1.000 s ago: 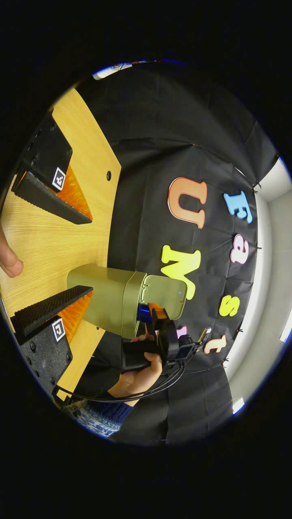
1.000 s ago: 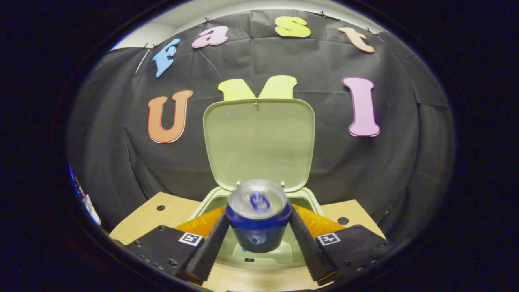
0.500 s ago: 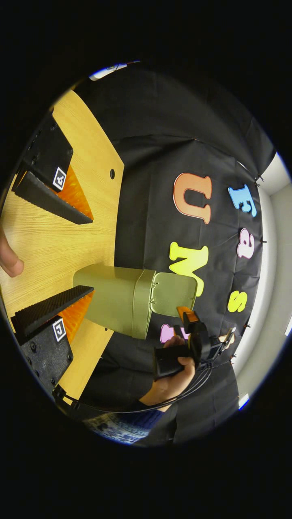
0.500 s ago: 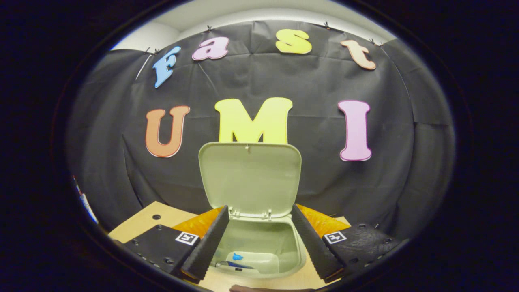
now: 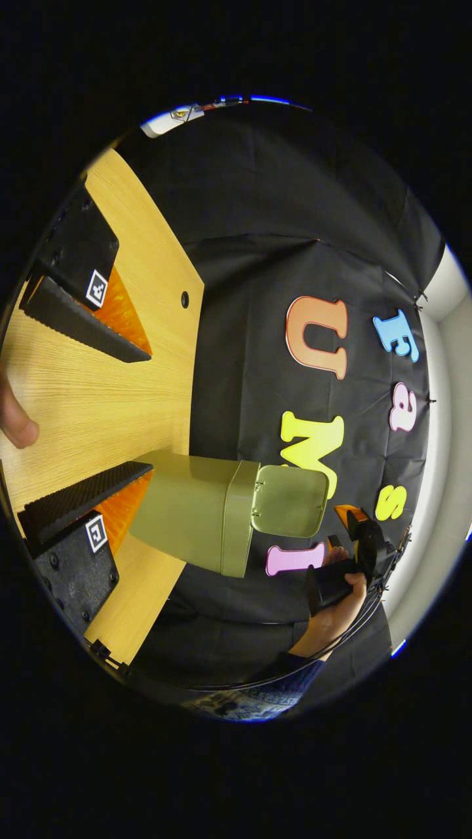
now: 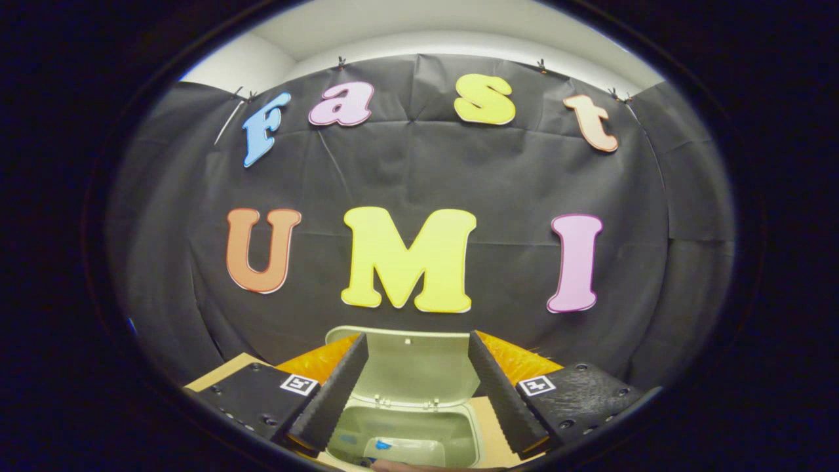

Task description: Press the lid of the desktop garbage bin to open it, pick up the crumpled paper on the desktop and throw it into the bin, then pick up the pop can on the desktop and drop it into the bin, and finally close the garbage bin lid.

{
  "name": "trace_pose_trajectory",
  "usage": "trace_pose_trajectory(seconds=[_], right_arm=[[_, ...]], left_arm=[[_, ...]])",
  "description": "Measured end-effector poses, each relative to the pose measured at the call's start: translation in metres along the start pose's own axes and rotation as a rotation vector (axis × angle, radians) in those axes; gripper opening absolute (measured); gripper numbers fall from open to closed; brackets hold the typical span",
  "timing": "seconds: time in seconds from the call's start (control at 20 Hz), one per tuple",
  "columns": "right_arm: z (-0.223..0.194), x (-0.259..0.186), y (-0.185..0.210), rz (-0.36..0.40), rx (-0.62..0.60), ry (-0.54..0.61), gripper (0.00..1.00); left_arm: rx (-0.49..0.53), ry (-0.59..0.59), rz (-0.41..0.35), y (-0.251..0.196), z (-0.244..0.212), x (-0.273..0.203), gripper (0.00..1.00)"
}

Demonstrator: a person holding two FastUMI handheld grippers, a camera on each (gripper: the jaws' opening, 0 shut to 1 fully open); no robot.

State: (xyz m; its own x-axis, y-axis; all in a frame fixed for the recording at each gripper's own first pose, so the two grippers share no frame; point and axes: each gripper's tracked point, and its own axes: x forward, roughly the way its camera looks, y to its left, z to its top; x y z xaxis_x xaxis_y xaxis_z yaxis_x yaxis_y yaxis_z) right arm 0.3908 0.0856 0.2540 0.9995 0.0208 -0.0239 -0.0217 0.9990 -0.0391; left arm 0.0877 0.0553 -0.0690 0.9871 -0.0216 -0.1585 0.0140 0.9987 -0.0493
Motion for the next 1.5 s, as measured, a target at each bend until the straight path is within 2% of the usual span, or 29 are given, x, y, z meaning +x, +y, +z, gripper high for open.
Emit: trace_pose_trajectory(seconds=[0.1, 0.15, 0.25, 0.3, 0.35, 0.45, 0.7, 0.75, 0.95, 1.0, 1.15, 1.25, 1.5], right_arm=[[0.010, 0.012, 0.008, 0.016, -0.007, 0.002, 0.97], [0.013, 0.019, 0.009, 0.015, -0.011, 0.008, 0.95], [0.015, 0.033, 0.008, 0.005, -0.026, 0.031, 0.92], [0.016, 0.039, 0.007, -0.001, -0.024, 0.040, 0.97], [0.018, 0.046, 0.004, -0.014, -0.018, 0.047, 0.92], [0.020, 0.056, 0.004, -0.020, -0.016, 0.051, 0.95], [0.007, 0.068, 0.006, -0.010, -0.003, 0.108, 0.95], [0.002, 0.068, 0.005, -0.008, -0.012, 0.124, 0.92], [-0.011, 0.062, 0.009, 0.034, -0.009, 0.176, 0.95], [-0.010, 0.058, 0.008, 0.042, 0.007, 0.169, 0.98], [-0.016, 0.050, 0.006, 0.061, 0.016, 0.164, 0.95], [-0.018, 0.043, 0.004, 0.063, 0.021, 0.158, 0.98], [-0.027, 0.026, -0.001, 0.054, 0.004, 0.169, 0.95]], left_arm=[[0.003, -0.002, 0.006, 0.002, 0.000, 0.001, 0.99], [0.004, 0.001, 0.009, 0.004, -0.001, 0.002, 0.99], [0.005, -0.002, 0.024, 0.012, -0.001, 0.001, 0.98], [0.002, -0.006, 0.032, 0.014, 0.001, 0.002, 0.99], [0.001, -0.007, 0.035, 0.015, 0.001, 0.001, 0.99], [0.001, -0.010, 0.047, 0.018, 0.001, 0.002, 0.99], [0.005, 0.000, 0.058, 0.020, 0.002, -0.001, 0.98], [-0.001, -0.006, 0.058, 0.020, 0.003, -0.001, 0.98], [0.002, 0.003, 0.055, 0.015, 0.002, -0.003, 0.98], [0.008, 0.002, 0.058, 0.014, 0.003, -0.003, 0.98], [0.014, -0.007, 0.052, 0.011, 0.005, -0.004, 0.99], [0.020, 0.000, 0.055, 0.011, 0.002, -0.004, 0.98], [0.032, -0.012, 0.058, 0.010, 0.009, -0.009, 0.98]])
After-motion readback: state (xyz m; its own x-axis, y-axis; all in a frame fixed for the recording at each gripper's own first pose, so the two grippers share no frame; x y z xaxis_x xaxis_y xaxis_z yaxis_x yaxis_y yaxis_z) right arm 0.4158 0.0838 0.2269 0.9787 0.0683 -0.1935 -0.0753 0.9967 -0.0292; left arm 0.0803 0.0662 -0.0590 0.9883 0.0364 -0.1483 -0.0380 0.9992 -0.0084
